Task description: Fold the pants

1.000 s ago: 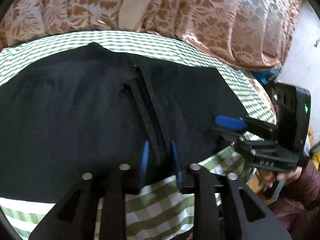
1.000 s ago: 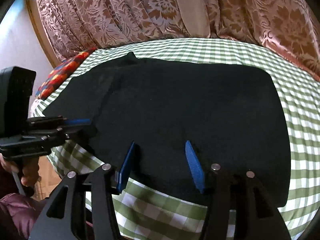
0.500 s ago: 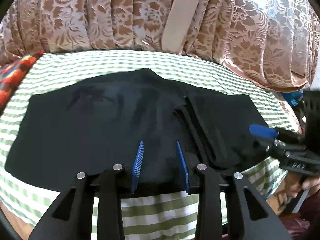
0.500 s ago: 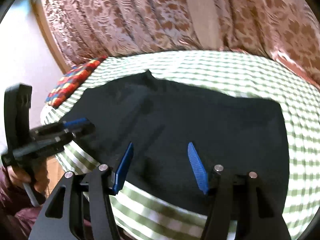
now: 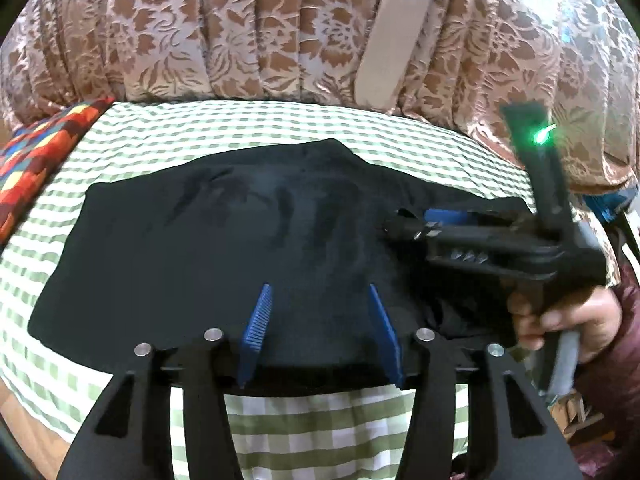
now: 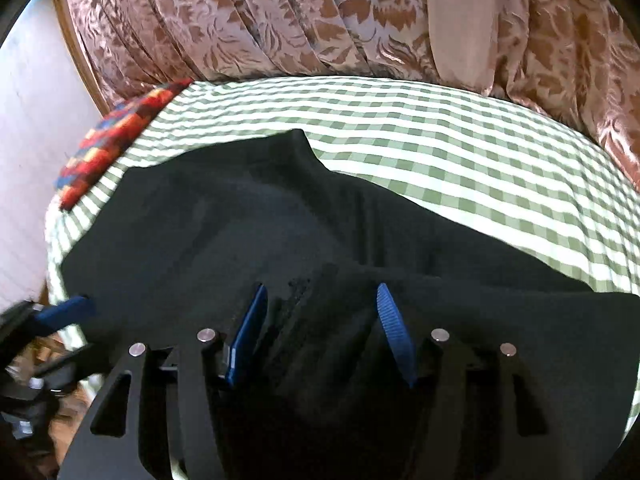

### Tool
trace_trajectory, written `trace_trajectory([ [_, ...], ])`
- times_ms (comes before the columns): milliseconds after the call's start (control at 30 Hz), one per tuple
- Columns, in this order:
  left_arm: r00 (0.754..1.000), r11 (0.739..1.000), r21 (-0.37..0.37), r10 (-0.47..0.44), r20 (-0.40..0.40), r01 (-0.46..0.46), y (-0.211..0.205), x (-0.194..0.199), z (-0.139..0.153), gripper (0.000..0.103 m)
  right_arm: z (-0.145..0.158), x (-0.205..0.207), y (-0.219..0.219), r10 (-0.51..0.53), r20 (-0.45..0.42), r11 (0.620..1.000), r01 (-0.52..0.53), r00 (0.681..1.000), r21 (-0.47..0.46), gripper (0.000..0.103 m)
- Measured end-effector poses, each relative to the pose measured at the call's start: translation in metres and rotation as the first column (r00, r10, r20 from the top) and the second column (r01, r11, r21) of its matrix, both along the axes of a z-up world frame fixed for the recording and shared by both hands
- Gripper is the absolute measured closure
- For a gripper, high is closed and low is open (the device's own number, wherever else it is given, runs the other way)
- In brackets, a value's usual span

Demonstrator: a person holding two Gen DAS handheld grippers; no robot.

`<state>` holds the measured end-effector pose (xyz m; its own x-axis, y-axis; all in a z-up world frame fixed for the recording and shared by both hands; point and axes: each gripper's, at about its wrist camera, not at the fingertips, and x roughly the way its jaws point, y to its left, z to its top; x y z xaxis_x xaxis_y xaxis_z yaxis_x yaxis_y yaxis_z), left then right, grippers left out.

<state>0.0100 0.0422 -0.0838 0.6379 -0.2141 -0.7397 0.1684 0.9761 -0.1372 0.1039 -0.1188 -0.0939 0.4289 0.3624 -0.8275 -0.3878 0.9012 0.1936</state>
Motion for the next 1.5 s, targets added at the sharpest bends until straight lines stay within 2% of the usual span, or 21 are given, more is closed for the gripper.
trace_trajectory([
  [67,1.000,1.000,0.003,0.022,-0.011,-0.022,0.005,0.003,-0.004,0.054,-0.001,-0.005,0.007,0.022,0.030,0.999,-0.021,0.999,-0.039,0.036],
  [200,0.997,0.998,-0.008,0.066,-0.048,-0.067,0.016,0.008,-0.012,0.054,0.002,-0.013,0.013,0.048,0.076,0.995,-0.041,0.996,-0.094,0.036],
  [267,0.995,0.996,-0.012,0.083,-0.059,-0.084,0.020,0.009,-0.014,0.054,0.007,-0.017,0.012,0.048,0.088,0.995,-0.040,0.995,-0.088,0.036],
  [333,0.994,0.995,-0.012,0.095,-0.062,-0.096,0.023,0.009,-0.015,0.054,0.018,-0.023,0.006,0.043,0.095,0.999,-0.041,0.995,-0.028,0.037],
  [400,0.992,0.994,-0.008,0.104,-0.065,-0.105,0.026,0.009,-0.015,0.052,0.028,-0.031,0.002,0.052,0.092,0.998,-0.054,0.994,0.025,0.042],
  [433,0.992,0.994,-0.009,0.110,-0.064,-0.111,0.028,0.009,-0.016,0.049,0.032,-0.033,0.001,0.062,0.092,0.997,-0.065,0.994,0.037,0.048],
  [500,0.991,0.993,-0.013,0.120,-0.065,-0.121,0.030,0.008,-0.016,0.048,0.041,-0.042,-0.003,0.074,0.093,0.994,-0.081,0.993,0.069,0.063],
  [533,0.990,0.992,-0.016,0.123,-0.071,-0.125,0.032,0.008,-0.016,0.048,0.044,-0.047,-0.005,0.082,0.089,0.992,-0.089,0.993,0.084,0.078],
  [567,0.989,0.991,-0.020,0.130,-0.075,-0.132,0.033,0.008,-0.016,0.048,0.047,-0.051,-0.008,0.088,0.087,0.991,-0.096,0.992,0.095,0.084],
  [667,0.985,0.987,-0.040,0.150,-0.083,-0.154,0.041,0.007,-0.016,0.048,0.051,-0.064,-0.013,0.101,0.066,0.984,-0.109,0.993,0.139,0.090],
  [833,0.980,0.982,-0.031,0.182,-0.085,-0.185,0.051,0.003,-0.018,0.048,0.036,-0.088,-0.009,0.169,-0.001,0.972,-0.167,0.986,0.167,0.089],
  [900,0.975,0.978,-0.034,0.202,-0.093,-0.206,0.057,0.001,-0.019,0.048,0.021,-0.094,-0.001,0.176,-0.024,0.977,-0.172,0.984,0.126,0.089],
  [1100,0.951,0.953,-0.046,0.295,-0.098,-0.300,0.085,-0.006,-0.016,0.048,0.012,-0.100,0.003,0.164,-0.001,0.979,-0.163,0.986,0.125,0.087],
  [1200,0.934,0.936,-0.029,0.348,-0.087,-0.351,0.099,-0.009,-0.011,0.048,0.010,-0.101,0.000,0.167,-0.009,0.973,-0.164,0.986,0.161,0.075],
  [1267,0.924,0.926,-0.021,0.374,-0.078,-0.376,0.105,-0.013,-0.008,0.048,0.011,-0.102,0.001,0.184,-0.014,0.966,-0.178,0.983,0.188,0.060],
  [1333,0.915,0.917,-0.015,0.398,-0.070,-0.399,0.112,-0.017,-0.004,0.048,0.012,-0.105,0.005,0.202,-0.010,0.961,-0.197,0.979,0.193,0.052],
  [1433,0.904,0.906,-0.019,0.422,-0.064,-0.424,0.121,-0.022,-0.002,0.040,0.012,-0.107,0.009,0.203,0.000,0.964,-0.200,0.979,0.177,0.051],
  [1500,0.896,0.897,-0.021,0.439,-0.062,-0.441,0.127,-0.026,-0.001,0.040,0.012,-0.106,0.007,0.201,-0.002,0.963,-0.198,0.979,0.185,0.051],
])
